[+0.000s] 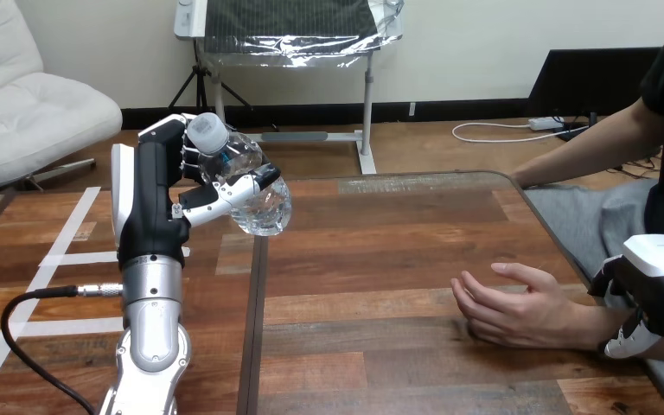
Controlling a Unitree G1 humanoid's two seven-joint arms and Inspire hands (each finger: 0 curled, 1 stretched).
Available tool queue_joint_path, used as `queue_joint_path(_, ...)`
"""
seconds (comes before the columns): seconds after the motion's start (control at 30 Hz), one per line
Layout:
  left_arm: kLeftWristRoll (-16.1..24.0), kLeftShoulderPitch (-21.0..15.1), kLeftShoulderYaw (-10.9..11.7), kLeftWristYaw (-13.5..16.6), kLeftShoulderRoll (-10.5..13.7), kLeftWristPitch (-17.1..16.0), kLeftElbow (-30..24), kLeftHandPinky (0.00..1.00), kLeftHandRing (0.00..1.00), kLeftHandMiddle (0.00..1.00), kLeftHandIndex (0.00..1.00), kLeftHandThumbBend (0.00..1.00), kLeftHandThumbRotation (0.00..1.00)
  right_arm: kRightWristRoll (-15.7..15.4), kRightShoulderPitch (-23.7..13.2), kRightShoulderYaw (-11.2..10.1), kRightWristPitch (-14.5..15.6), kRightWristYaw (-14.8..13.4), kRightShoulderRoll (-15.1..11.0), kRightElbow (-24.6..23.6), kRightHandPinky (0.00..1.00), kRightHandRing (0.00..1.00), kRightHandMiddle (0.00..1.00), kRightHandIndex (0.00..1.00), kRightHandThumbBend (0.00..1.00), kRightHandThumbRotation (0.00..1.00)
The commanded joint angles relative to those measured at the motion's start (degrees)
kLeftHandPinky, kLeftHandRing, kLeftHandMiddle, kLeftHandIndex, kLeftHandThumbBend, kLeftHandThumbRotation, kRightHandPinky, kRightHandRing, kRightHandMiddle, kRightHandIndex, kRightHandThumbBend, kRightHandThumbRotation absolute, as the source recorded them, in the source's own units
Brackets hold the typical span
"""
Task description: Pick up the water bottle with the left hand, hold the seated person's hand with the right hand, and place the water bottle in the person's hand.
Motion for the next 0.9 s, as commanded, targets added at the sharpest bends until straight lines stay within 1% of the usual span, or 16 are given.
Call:
queue_joint_path(0.0,-0.07,-2.62,0.86,0.16,0.47,-1.4,-4.05,0.37,0.42,0.46,0.46,0.73,0.0,0.01,-3.98,0.06,-0.51,-1.83,-1.83,0.57,0.64,0.73,0.78,0.76,0.58,0.0)
queue_joint_path(0.17,-0.44,-2.54,0.95,-0.04,0.3,-1.38,-4.19,0.38,0.42,0.45,0.46,0.73,0.0,0.05,-4.09,0.17,-0.78,-1.8,-1.96,0.93,0.63,0.72,0.78,0.76,0.58,0.0)
queue_joint_path(0.37,-1.01,-2.58,1.09,-0.48,0.22,-1.95,-3.9,0.38,0.42,0.46,0.46,0.72,0.0,0.53,-4.08,-0.06,-1.45,-2.48,-1.86,1.5,0.62,0.71,0.78,0.77,0.58,0.0)
queue_joint_path(0.57,-0.58,-2.55,1.05,-0.34,0.38,-1.92,-3.86,0.38,0.42,0.46,0.46,0.73,0.0,0.9,-4.25,-0.08,-1.71,-2.53,-1.87,1.92,0.61,0.71,0.77,0.76,0.58,0.0)
queue_joint_path(0.87,-0.28,-2.4,1.04,-0.15,0.36,-1.65,-4.21,0.38,0.42,0.46,0.46,0.73,0.0,0.98,-4.53,-0.06,-1.46,-1.77,-1.88,1.8,0.6,0.69,0.76,0.76,0.58,0.0)
